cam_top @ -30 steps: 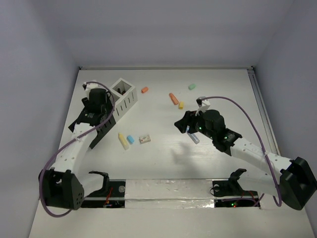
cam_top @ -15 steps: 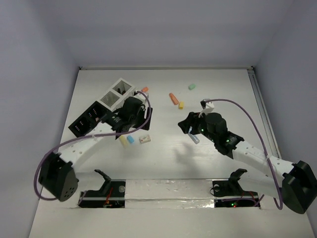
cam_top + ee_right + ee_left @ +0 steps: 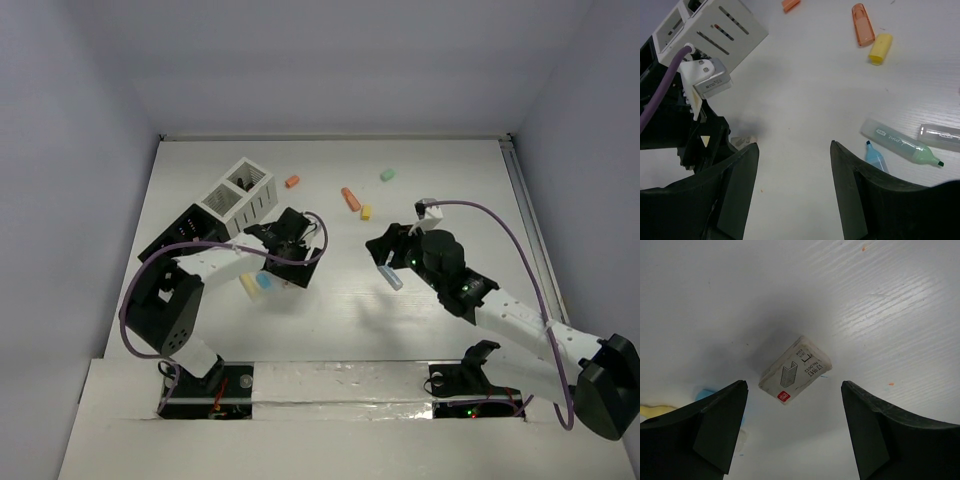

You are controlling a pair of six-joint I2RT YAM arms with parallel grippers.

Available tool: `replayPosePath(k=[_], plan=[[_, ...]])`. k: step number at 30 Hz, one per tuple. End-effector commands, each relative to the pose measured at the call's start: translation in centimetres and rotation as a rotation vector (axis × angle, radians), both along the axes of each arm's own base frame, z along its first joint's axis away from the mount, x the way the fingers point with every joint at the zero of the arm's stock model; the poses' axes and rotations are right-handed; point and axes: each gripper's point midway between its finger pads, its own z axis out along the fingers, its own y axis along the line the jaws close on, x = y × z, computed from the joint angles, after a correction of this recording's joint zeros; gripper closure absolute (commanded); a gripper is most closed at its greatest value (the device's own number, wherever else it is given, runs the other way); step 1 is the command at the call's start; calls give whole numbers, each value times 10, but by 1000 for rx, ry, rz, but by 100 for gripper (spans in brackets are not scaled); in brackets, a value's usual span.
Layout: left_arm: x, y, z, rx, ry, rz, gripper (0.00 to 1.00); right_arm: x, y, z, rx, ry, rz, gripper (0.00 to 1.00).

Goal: Sort the stationery into containers
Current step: Pick up the stationery from the center of the board, then place the stationery in the storage box.

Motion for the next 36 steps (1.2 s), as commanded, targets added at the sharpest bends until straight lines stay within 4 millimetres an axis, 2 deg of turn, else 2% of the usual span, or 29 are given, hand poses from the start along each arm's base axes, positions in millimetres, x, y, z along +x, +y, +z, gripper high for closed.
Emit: replayPosePath(k=[1,7,9,10,12,14,17,20,23,24,26,27,29,30,32,33,34,36], plan=[[2,-5,2,-4,6,-37,27,8,-1,13,18,-42,-21,35],[-2,-2,-16,31,55,-34,28,9,-1,12,11,-39,-23,35],[-2,-1,-17,35,55,-31,33,9,-1,11,11,-38,-27,35],[-1,-1,-18,38,53,-30,39,8,-2,12,12,-37,-27,35],[0,-1,-18,36,49,-26,42,8,-2,13,18,-39,-28,35],[2,-4,-17,25,42,-26,59,7,-1,15,25,-47,-23,35],[6,-8,-13,4,27,-25,77,7,0,16,27,-47,-19,35],[13,-16,-2,-29,-2,-17,89,7,0,15,25,-47,-14,35],[26,-30,29,-117,-79,-2,94,7,0,15,26,-44,-16,34],[33,-35,50,-160,-129,8,95,7,0,15,25,-45,-14,34],[49,-30,74,-198,-203,92,95,6,1,15,28,-45,-12,34],[59,-22,98,-237,-263,141,95,6,1,15,31,-45,-8,34],[76,-1,124,-253,-359,258,94,4,3,15,35,-42,5,34],[83,21,147,-287,-421,360,93,4,4,15,36,-41,10,34],[92,56,166,-284,-497,501,92,3,6,15,35,-36,19,34],[90,73,179,-316,-536,569,92,3,6,15,35,-36,20,34],[95,102,184,-307,-573,660,90,2,7,16,36,-35,26,34],[89,131,195,-320,-628,748,88,2,7,16,37,-34,31,34]])
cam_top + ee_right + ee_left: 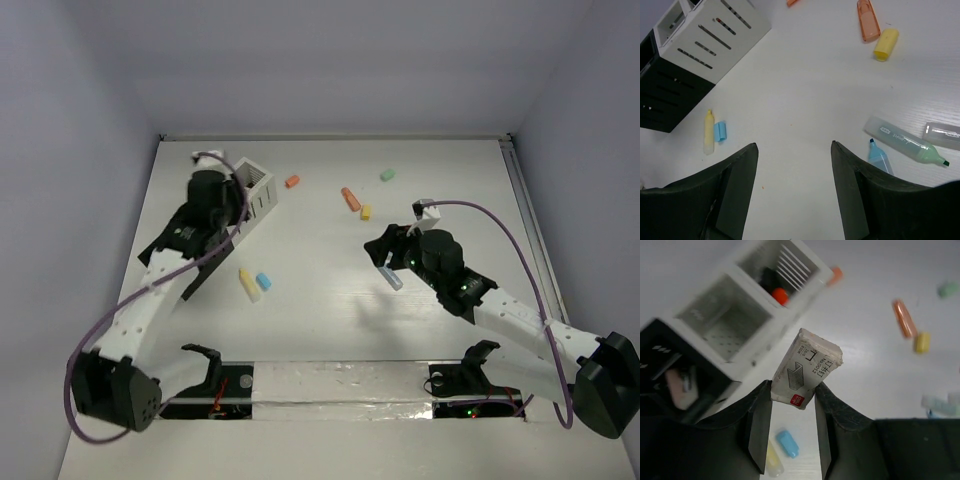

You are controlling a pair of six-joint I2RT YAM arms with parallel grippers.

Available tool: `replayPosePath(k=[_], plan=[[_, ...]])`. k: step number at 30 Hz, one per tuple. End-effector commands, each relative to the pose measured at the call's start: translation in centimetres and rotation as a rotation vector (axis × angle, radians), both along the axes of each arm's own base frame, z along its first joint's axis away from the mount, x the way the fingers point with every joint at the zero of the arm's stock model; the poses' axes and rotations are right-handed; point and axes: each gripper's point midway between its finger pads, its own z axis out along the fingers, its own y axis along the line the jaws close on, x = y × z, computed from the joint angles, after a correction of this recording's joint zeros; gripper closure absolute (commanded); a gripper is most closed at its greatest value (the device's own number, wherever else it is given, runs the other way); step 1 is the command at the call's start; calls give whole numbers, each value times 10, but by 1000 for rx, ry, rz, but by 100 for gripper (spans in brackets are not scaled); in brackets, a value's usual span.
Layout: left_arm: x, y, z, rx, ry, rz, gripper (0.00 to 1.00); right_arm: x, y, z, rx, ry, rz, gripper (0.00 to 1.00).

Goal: Sort the stationery into containers
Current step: Place the stationery in the storage box.

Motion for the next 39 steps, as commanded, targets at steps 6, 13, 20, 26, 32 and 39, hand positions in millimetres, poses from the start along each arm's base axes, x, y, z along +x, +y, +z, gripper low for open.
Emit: replayPosePath(k=[6,13,20,26,32,39], plan=[[-9,111,16,-58,-87,395,82,2,7,20,44,-44,27,34],[-10,143,-16,-34,-17,454,81,2,6,20,37,-44,29,34],[-9,147,-35,-23,23,448,70,4,8,15,27,-32,34,34],[-10,149,-42,-12,40,448,63,6,8,12,16,-27,24,33],[-8,149,-40,-7,35,442,41,9,4,10,-1,-31,3,33],[-7,140,1,-31,-82,382,28,14,4,3,-36,-23,-8,37]])
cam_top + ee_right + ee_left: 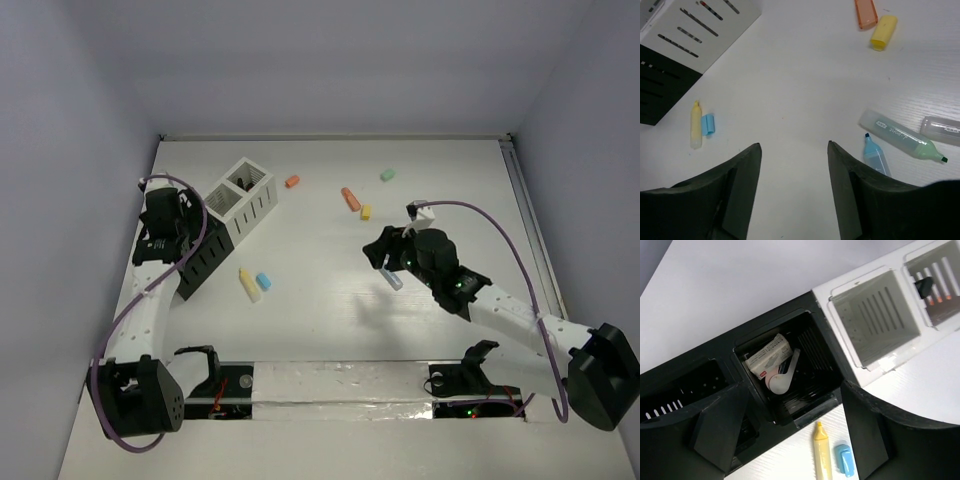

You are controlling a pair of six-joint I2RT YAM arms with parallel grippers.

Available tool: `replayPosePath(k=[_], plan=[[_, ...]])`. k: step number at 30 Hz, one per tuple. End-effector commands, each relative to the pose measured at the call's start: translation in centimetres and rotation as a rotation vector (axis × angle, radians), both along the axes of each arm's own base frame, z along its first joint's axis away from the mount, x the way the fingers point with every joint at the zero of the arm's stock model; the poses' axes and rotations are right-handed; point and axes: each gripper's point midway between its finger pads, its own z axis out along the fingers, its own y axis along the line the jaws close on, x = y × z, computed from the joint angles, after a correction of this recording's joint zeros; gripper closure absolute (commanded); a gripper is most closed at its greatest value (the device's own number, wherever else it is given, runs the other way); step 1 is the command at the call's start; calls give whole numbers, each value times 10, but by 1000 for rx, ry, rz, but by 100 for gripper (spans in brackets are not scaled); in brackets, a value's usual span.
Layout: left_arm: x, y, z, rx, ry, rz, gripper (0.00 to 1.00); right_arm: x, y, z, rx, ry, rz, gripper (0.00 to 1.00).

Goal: Sort the stationery into containers
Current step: Place the stationery in the storage box, then pick up the pen from the center of the board.

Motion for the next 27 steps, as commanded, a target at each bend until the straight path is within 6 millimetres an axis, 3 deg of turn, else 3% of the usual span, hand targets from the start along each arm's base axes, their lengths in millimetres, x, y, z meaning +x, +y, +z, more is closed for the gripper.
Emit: replayPosePath(k=[1,4,6,9,12,14,15,16,17,18,20,21,22,23,24,25,26,27], plan=[[7,-8,54,-1,-175,-56,28,14,1,16,-8,-54,-24,41],[4,-33,86,-58,-285,-182,28,19,2,10,-47,-40,-22,61],[-2,-39,103,-62,-347,-212,28,23,4,3,-82,-15,-22,72],[-11,-50,117,-59,-397,-270,28,32,8,-1,-131,5,-22,80],[-20,-73,129,-70,-459,-367,28,43,12,3,-175,13,-27,81],[-26,-86,132,-87,-494,-431,27,51,13,-11,-235,51,-32,79],[-33,-94,138,-90,-525,-472,27,62,19,2,-227,26,-38,77],[-37,-102,134,-99,-528,-505,27,66,16,-17,-284,76,-39,77],[-41,-108,137,-102,-547,-536,26,73,18,-17,-290,84,-31,77],[-48,-109,141,-94,-572,-547,26,82,28,-5,-280,65,-11,77],[-60,-122,139,-98,-585,-605,26,105,32,-3,-303,77,-5,74],[-64,-127,137,-105,-584,-625,26,106,27,-21,-341,116,-1,72],[-67,-131,132,-90,-576,-649,25,118,30,-9,-357,103,4,71],[-72,-138,128,-91,-567,-676,25,127,30,-26,-393,143,8,69],[-78,-139,131,-82,-583,-686,25,135,30,-28,-409,153,7,65],[-79,-139,124,-72,-573,-685,25,148,30,-16,-427,139,11,63],[-83,-141,121,-69,-573,-687,25,154,26,-35,-480,179,22,58],[-87,-143,123,-73,-580,-699,24,162,31,-37,-480,176,20,58]])
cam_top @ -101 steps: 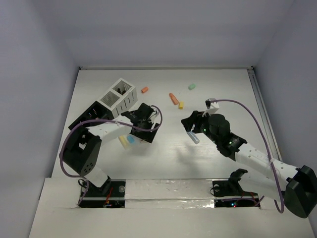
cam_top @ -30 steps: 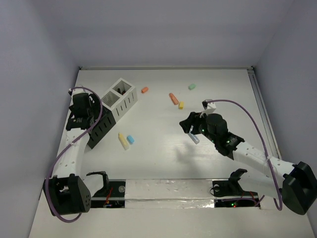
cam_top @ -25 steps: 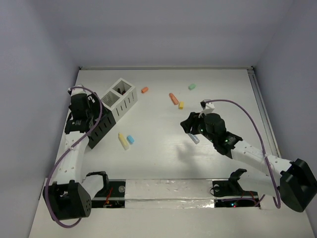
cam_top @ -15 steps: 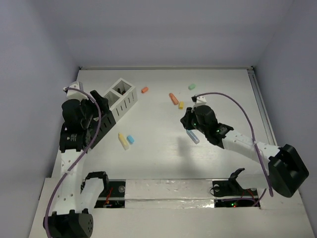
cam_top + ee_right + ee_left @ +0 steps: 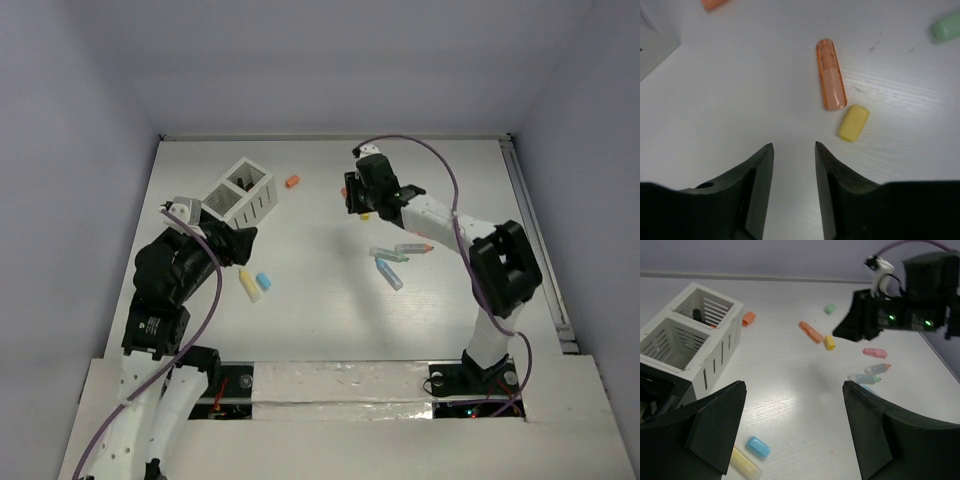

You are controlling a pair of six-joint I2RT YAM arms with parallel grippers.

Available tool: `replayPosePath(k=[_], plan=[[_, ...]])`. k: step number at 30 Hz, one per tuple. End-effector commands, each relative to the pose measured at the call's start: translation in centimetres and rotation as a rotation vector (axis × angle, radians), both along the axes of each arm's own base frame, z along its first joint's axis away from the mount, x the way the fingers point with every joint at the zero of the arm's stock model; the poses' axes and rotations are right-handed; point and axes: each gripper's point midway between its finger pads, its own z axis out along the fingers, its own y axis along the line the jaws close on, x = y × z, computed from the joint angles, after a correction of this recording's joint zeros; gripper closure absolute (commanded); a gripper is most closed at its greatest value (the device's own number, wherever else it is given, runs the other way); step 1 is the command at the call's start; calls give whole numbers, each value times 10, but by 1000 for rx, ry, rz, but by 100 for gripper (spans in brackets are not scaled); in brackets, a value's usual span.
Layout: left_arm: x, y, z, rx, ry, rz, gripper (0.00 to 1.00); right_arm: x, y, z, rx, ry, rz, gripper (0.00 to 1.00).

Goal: Sort the stationery into containers
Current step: Pick up the pen from the center of the board.

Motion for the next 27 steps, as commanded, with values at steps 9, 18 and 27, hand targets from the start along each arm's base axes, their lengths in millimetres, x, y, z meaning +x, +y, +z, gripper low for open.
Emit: replayPosePath(k=[9,18,27], plan=[[-27,-21,15,13,-107,-107,23,84,9,-22,-165,109,137,44],[-28,-21,16,14,-113,-102,21,118,-4,-64,-231,176,118,42],[-22,-23,10,25,-87,-105,21,121,14,-94,-178,223,172,45]])
